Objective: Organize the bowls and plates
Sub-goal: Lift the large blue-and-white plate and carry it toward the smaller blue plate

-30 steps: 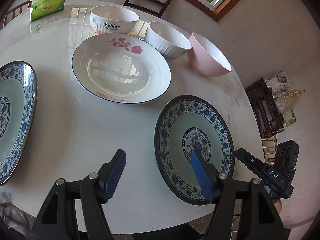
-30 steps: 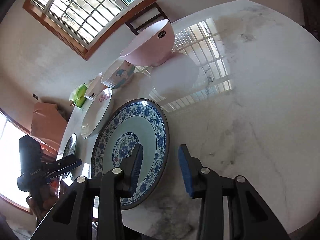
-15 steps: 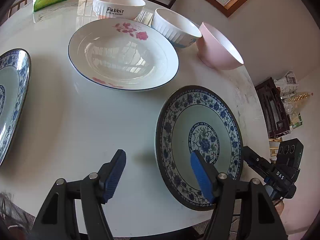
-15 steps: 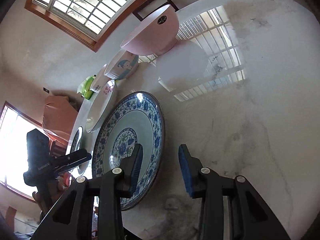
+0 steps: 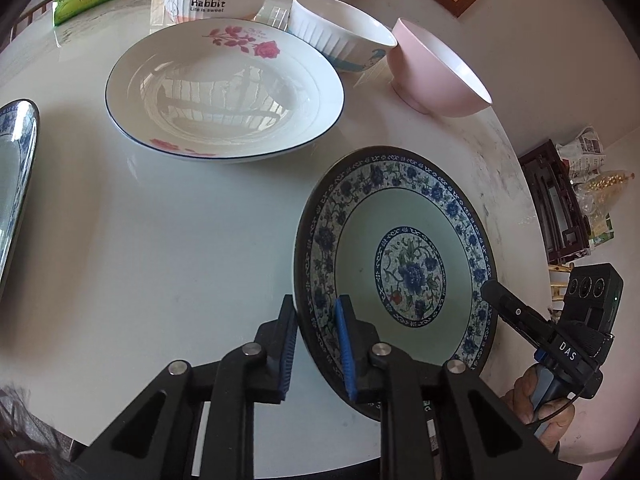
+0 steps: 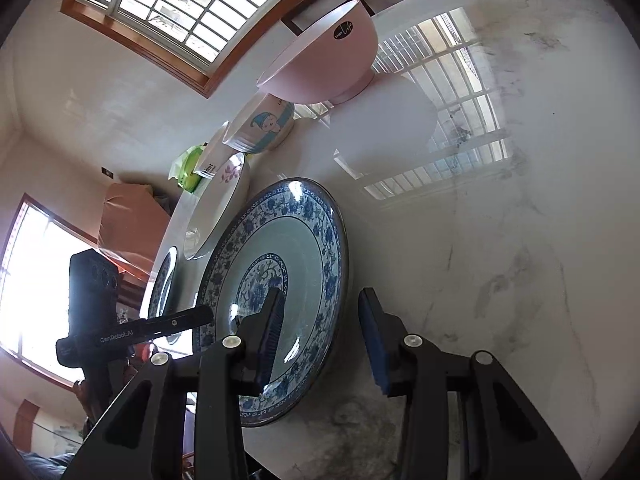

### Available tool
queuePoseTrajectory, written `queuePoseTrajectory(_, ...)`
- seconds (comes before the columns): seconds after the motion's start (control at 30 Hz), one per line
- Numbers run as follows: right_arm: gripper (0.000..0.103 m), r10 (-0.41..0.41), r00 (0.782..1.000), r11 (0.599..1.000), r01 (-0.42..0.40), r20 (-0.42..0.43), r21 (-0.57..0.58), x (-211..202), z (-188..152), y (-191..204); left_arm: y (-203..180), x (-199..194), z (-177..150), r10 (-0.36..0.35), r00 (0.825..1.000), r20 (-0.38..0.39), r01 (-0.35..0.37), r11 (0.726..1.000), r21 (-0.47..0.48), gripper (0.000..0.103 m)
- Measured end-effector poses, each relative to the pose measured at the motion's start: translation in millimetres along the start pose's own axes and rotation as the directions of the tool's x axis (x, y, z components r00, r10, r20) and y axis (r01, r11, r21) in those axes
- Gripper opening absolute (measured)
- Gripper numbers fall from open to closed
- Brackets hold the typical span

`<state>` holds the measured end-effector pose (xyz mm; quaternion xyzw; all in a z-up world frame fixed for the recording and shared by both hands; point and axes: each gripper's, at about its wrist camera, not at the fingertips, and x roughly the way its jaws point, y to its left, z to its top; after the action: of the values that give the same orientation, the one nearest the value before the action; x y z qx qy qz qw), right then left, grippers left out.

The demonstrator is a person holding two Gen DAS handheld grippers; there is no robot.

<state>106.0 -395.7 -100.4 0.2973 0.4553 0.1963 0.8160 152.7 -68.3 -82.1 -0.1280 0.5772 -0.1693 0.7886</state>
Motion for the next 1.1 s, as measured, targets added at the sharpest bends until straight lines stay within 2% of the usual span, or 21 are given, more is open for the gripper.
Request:
queuePoseTrajectory(0.07,0.031,-0.019,1.0,1.0,0.019,0.006,-0.014,1.3,-0.7,1.7,1.1,-1.8,-0.8,0.007,1.0,0.01,-0.007,1.0,-0.004,0.02)
queuePoseTrajectory(0.17,0.014,-0.06,0.998,0.998,0.06,0.018,-0.012,2.4,-1.3,-1.3,0.3,-4.1,-3.9,0.023,0.999,0.029,-0.023,1.0,0.001,0.02)
queuePoseTrajectory(0.33,0.014,-0.068,0.997,0.996,0.07,0.038,-0.049,1.0,-10.3,3.9,-4.5,-5.3,-9.4,0.045,0.997,0.055,-0.046,0.999,0.017,0.021)
queuePoseTrajectory(0.57,0.014,-0.061,0.996,0.998,0.063,0.065,-0.026,-4.2,-26.0,5.7,-3.4,-12.0,-21.1,0.054,0.996,0.076,-0.056,0.998,0.029,0.021)
queuePoseTrajectory(1.1,0.014,-0.035,0.998,0.999,0.037,0.051,-0.036,-4.1,-57.2,26.0,9.6,-37.2,-46.1,0.084,0.987,0.14,-0.091,0.995,0.039,0.02)
